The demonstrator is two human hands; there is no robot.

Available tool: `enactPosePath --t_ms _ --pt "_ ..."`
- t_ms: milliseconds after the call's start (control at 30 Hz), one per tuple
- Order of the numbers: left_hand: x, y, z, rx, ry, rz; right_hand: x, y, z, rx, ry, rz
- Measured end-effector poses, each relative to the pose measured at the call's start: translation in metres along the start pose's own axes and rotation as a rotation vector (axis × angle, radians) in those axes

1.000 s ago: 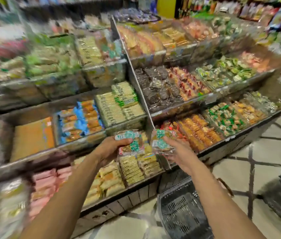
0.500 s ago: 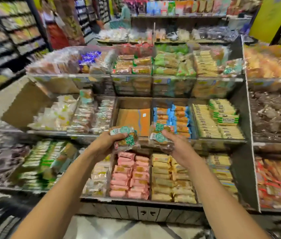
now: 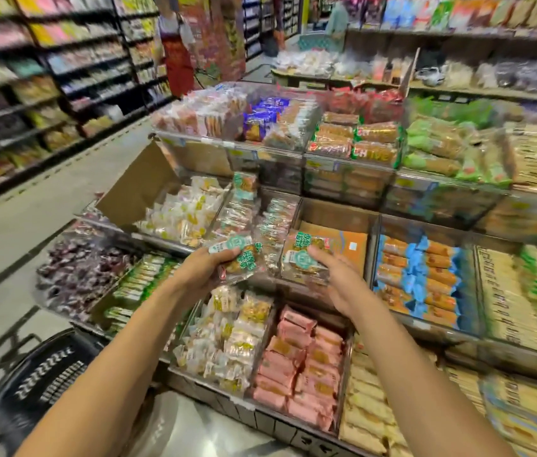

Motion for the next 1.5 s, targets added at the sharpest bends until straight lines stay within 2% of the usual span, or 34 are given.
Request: enactPosePath --t_ms 100,267,533,733,967,1167,1367,1500 --pt "-0.007 0.025 0.009 0.012 -0.029 0.006 0.007 0.029 -0.017 0.018 -0.005 -0.038" --pt "-0.016 0.067 0.019 -0.010 0.028 0.112 0.023 0.072 -0.039 0.011 -0.059 -0.062" --pt "-0.019 0.122 0.050 -0.004 0.087 0.090 0.050 0.123 -0.062 0.009 -0.095 -0.041" --pt "-0.053 0.167 0.034 -0.042 0.109 0.021 0.068 0.164 -0.053 -0.029 -0.001 0.022" --pt "-0.093 0.206 0.002 0.031 0.079 0.148 0.108 0.175 -0.038 -0.073 0.147 0.089" --pt "-0.103 0.215 -0.013 0.086 0.203 0.107 0.124 0.199 -0.024 -0.186 -0.029 0.263" --pt "-0.112 0.210 -0.013 0.042 0.316 -0.021 0.141 0.225 -0.042 -0.306 -0.276 0.419" --pt "-0.111 0.212 -0.011 0.039 0.309 -0.011 0.154 0.237 -0.061 -0.391 -0.566 0.453"
Point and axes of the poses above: each hand's wrist, its own y-axis towards the middle knuckle, its own x-axis out of the palm, z = x × y, the point moved 1 cm from there along y, towards the middle knuckle, and after that the axes turned 9 degrees about x, right-handed, at the moved point
